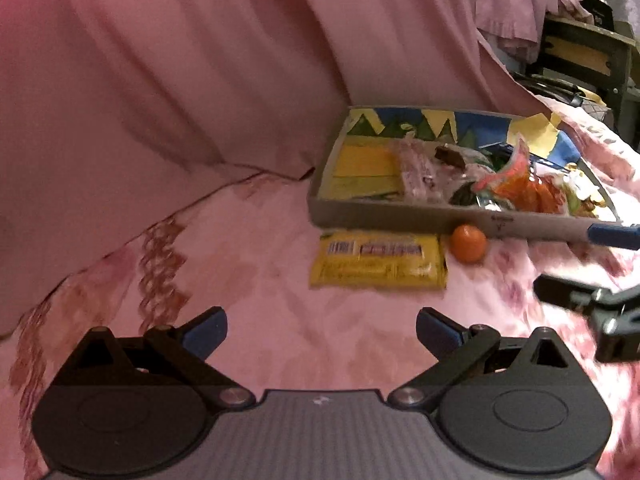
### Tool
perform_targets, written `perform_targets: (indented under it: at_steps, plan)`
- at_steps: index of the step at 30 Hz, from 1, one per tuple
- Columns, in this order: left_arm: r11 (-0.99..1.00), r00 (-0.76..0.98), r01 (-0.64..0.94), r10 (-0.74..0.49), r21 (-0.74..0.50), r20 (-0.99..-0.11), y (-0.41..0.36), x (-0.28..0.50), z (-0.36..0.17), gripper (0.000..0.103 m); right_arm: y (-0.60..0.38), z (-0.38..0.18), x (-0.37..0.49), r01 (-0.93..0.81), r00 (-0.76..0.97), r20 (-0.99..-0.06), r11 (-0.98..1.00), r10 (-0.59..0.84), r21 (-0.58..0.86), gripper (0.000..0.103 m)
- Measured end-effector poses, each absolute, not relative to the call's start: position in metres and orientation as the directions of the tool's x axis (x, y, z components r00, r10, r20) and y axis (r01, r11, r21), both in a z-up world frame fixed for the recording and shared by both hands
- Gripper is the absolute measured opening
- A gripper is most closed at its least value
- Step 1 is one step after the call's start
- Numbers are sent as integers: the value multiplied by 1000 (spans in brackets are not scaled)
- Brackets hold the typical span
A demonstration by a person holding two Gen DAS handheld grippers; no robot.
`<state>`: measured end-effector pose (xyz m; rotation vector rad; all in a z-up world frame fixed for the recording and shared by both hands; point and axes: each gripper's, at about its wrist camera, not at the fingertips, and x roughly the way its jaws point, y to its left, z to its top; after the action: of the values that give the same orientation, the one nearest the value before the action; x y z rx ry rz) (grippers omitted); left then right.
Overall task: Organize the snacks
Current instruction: 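Move both tools back over the yellow biscuit packet and orange, then grasp the yellow biscuit packet with the left tool while the right tool grasps the orange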
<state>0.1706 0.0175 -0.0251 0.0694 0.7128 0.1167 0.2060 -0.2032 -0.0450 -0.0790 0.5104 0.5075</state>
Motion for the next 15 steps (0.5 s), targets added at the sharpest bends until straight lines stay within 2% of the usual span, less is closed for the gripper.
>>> perform_targets:
  at_steps: [7, 15]
  plan:
    - [995, 719, -95, 97, 41, -688, 26, 219, -35, 103, -194, -62, 242, -530, 700, -509, 842, 501, 100, 99]
    - [996, 684, -61, -4, -62, -729, 30, 251, -44, 103, -184, -74, 259, -559, 662, -539, 822, 521, 108, 82]
